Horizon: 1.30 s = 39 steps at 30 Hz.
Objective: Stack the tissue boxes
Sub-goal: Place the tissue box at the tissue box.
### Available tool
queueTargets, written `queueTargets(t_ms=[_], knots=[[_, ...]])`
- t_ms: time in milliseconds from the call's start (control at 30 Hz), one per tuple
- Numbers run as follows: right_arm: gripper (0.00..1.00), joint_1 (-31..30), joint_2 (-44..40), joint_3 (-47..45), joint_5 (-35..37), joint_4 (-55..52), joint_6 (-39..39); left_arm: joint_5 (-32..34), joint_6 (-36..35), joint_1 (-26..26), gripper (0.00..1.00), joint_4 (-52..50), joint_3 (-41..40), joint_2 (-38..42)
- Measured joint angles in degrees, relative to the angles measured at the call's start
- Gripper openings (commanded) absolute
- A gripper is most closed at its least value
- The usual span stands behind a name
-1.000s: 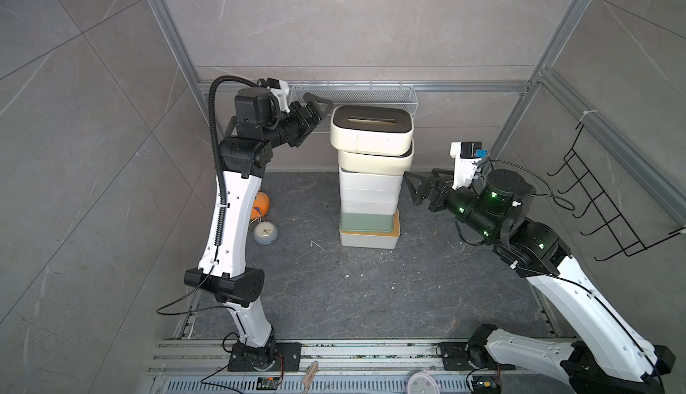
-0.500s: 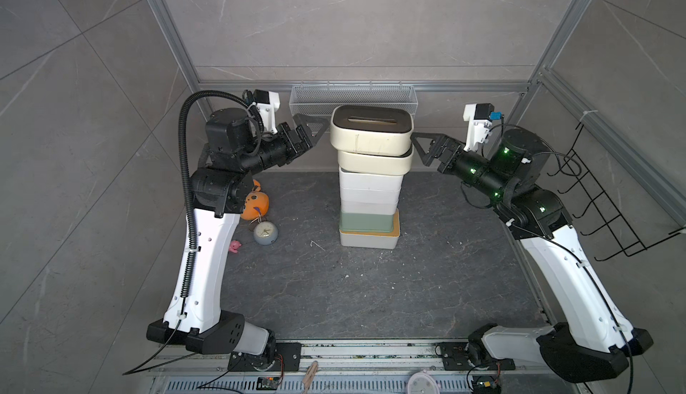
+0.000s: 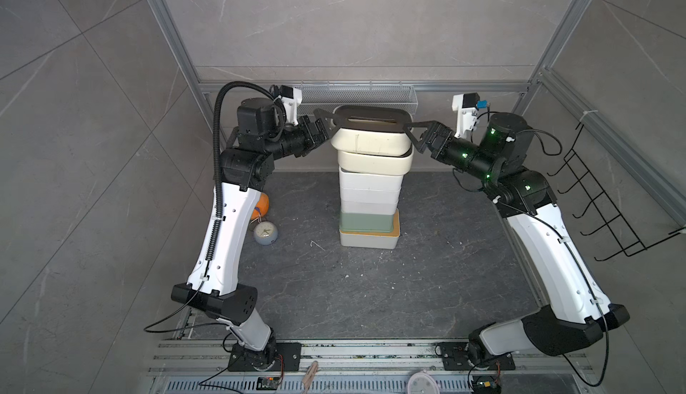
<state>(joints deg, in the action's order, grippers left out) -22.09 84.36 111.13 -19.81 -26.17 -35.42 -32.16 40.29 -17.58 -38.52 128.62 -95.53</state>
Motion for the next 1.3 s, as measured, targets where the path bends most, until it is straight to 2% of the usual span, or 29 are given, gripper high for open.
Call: queueTargets(t_ms=[767, 1300], knots=[[1.0, 0.8, 1.9, 1.7, -2.8, -0.9, 0.0, -1.0, 0.2, -1.8, 0.98, -0.1, 8.4, -7.4], [1.0, 1.2, 1.5, -0.2, -0.3, -0.7, -1.0, 0.6, -0.4, -1.6, 0.98, -2.4, 9.8, -7.9]])
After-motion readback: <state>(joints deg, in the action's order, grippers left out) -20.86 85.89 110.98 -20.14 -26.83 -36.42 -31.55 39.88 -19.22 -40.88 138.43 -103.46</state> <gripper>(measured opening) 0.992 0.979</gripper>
